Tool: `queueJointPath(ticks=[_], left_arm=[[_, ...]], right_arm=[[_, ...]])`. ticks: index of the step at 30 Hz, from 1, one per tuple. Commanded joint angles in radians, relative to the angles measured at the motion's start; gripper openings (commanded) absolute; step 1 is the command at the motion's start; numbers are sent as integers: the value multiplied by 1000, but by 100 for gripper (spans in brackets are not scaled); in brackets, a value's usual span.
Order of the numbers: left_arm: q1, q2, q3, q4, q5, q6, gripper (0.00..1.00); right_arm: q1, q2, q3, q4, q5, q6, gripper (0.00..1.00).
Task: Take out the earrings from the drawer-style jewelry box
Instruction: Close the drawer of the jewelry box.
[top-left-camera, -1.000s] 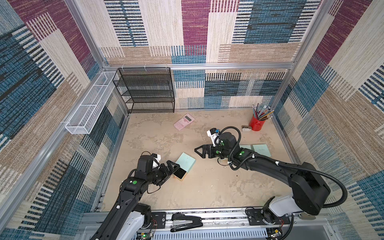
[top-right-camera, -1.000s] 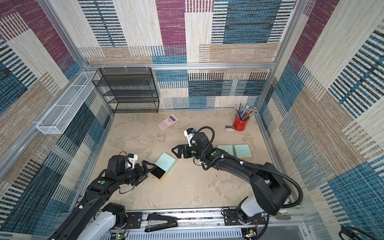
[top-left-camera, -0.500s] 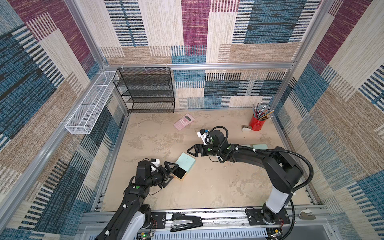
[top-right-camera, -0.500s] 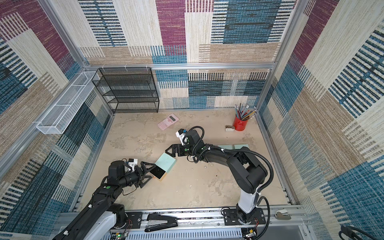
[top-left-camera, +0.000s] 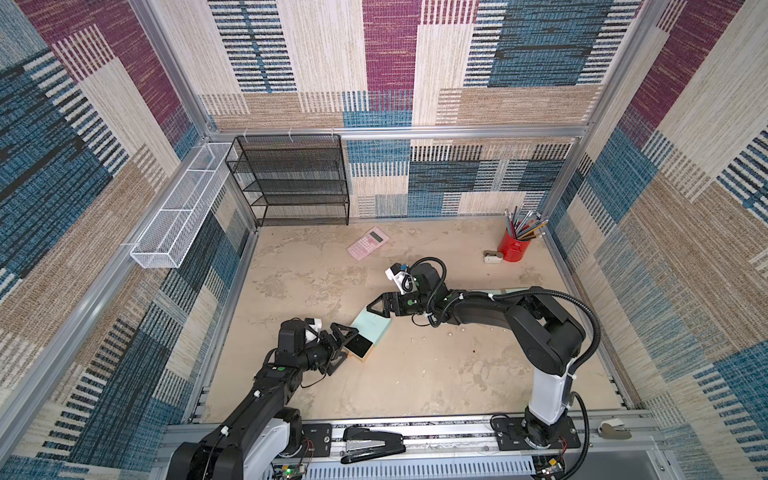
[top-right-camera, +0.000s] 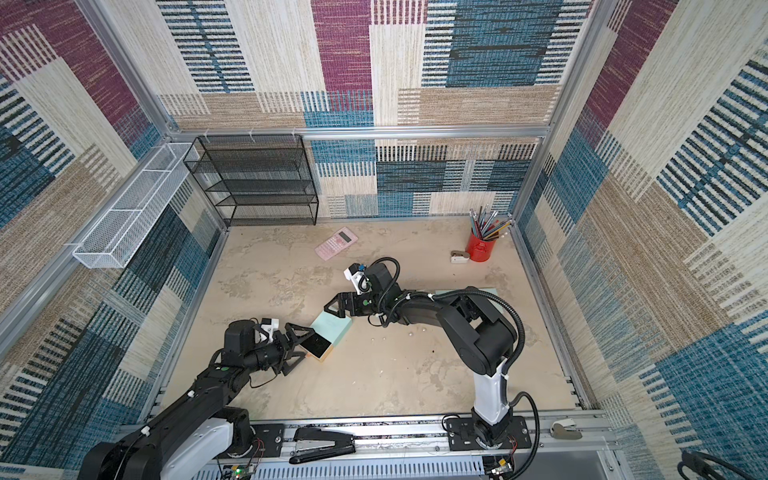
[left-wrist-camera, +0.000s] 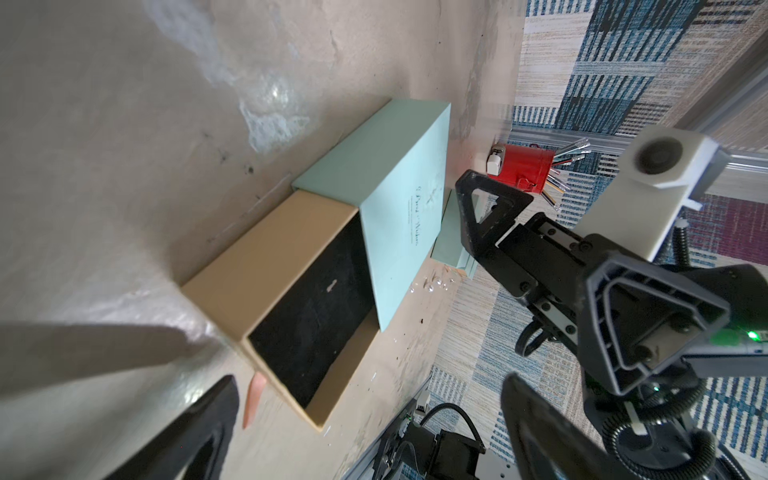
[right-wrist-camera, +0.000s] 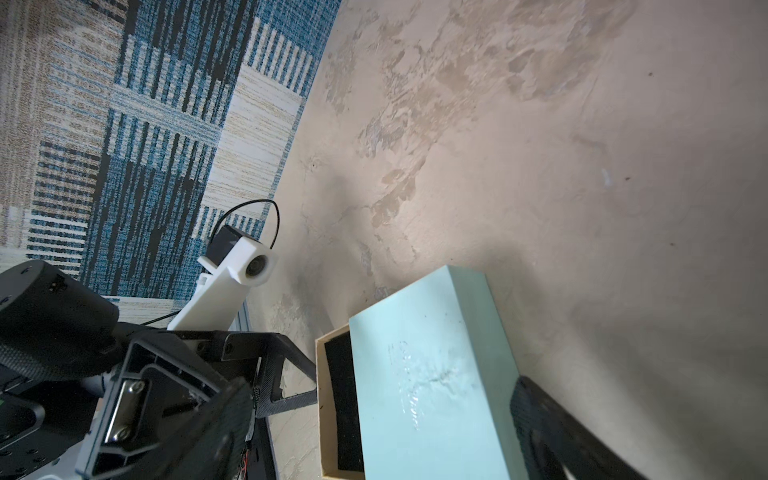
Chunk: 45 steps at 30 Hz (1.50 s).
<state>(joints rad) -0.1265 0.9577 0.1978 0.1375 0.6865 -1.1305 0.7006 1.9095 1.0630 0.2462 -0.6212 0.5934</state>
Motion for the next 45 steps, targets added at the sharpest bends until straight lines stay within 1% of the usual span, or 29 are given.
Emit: queueJointPath(ticks=[1,5,9,18,20,22,23,24,27,29,31,33,34,35,37,41,45], left_arm=[[-2,49,-3,143,14,-30,98],[-14,120,-8,260,13,-59,98],[-38,162,-2,338,-11,-83,98],[-100,228,29,405,-78,-94,98],[-107,254,26,431,-82,-105,98],[-107,255,7,449,-96,-120,99],[-107,239,-9,430,-100,-125,98],[-107,213,-17,394,-145,-123,98],[-107,89,-12,219,-182,-66,98],[-107,-18,23,36,-201,1,99],[-107,-128,75,-165,-249,80,98],[-105,-211,132,-339,-295,165,98],[-105,-226,168,-410,-312,216,98],[-105,-221,205,-464,-322,265,99],[-105,-163,274,-516,-310,355,98],[-105,52,391,-502,-225,464,98],[-107,209,450,-457,-285,510,99]], right_arm=[[8,15,8,58,-35,23,99],[24,37,18,74,-57,33,99],[40,55,37,78,-68,35,99],[63,74,49,120,-86,63,99],[63,69,48,115,-64,64,99],[63,55,43,91,-15,57,99],[61,41,42,76,16,55,99],[62,23,37,63,49,51,99],[56,-56,14,31,146,42,99],[53,-120,-8,-1,208,39,99],[55,-176,-31,-31,250,40,99],[54,-228,-69,-53,263,48,99],[57,-257,-100,-51,261,64,99],[60,-278,-135,-42,262,83,99],[83,-319,-204,-15,268,118,99],[153,-347,-288,30,284,178,99],[200,-293,-299,65,287,208,99]])
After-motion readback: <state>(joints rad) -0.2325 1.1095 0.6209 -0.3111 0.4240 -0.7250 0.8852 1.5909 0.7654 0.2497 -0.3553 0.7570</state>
